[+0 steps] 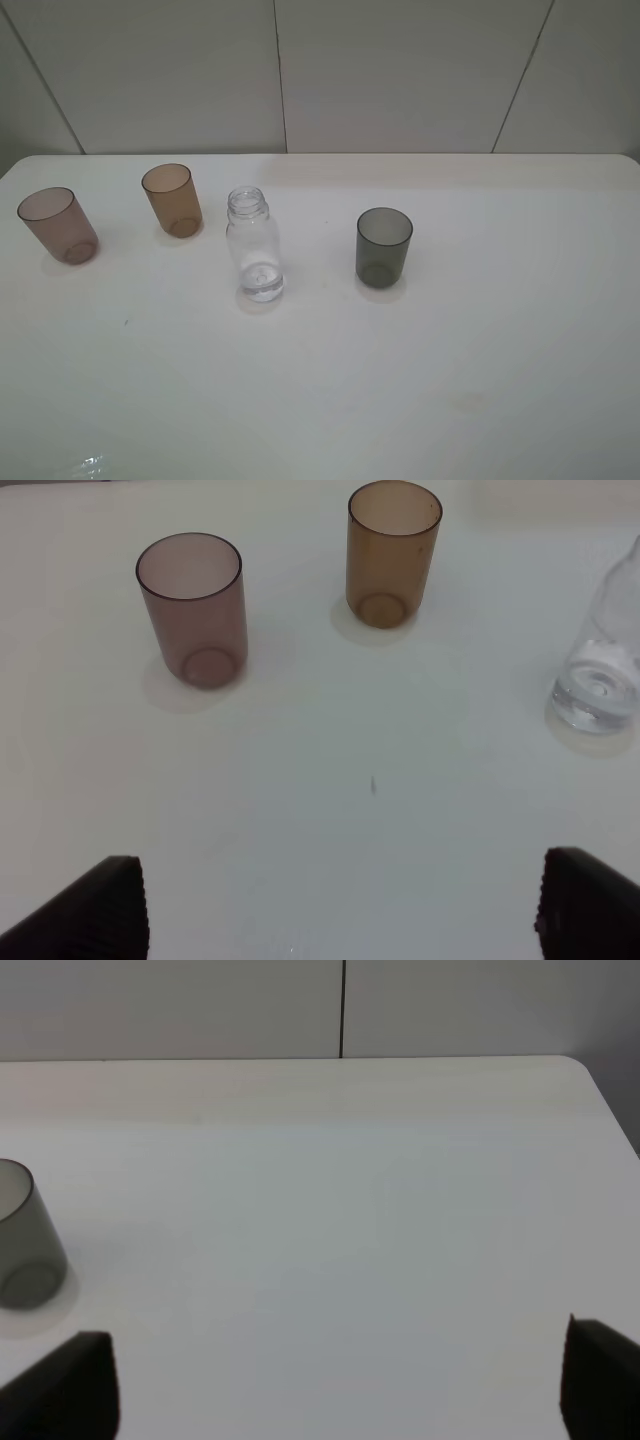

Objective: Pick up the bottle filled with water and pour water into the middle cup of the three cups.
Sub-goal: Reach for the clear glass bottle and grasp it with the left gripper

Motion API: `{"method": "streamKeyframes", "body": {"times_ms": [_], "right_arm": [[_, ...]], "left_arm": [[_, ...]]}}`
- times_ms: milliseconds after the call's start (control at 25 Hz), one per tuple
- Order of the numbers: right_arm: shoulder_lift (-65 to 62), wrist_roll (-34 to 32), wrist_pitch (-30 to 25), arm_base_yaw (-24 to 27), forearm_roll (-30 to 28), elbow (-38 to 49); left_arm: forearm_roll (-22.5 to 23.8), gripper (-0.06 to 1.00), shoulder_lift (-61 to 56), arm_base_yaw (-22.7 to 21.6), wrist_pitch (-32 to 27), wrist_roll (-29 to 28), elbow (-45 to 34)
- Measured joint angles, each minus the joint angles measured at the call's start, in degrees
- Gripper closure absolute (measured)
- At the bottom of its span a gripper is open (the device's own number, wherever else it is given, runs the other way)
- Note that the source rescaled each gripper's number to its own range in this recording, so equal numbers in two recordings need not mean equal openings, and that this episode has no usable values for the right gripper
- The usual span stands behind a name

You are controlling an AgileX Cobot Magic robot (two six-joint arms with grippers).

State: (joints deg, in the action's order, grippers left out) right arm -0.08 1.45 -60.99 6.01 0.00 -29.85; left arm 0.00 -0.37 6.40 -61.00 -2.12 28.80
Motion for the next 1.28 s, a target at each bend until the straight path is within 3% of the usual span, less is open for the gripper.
{"method": "streamKeyframes", "body": {"times_ms": [960,1160,1280], "right_arm": [[0.0,0.0,0.0,0.0,0.0,0.0],[0.0,0.0,0.0,0.0,0.0,0.0],[0.0,0.0,0.0,0.0,0.0,0.0]], "left_arm": [[0.0,-0.06,0.0,0.0,0.0,0.1,0.0],[1.7,-0.06,0.0,0.0,0.7,2.5,0.3],[1.3,-0.06,0.0,1.9,0.8,2.9,0.4]]}}
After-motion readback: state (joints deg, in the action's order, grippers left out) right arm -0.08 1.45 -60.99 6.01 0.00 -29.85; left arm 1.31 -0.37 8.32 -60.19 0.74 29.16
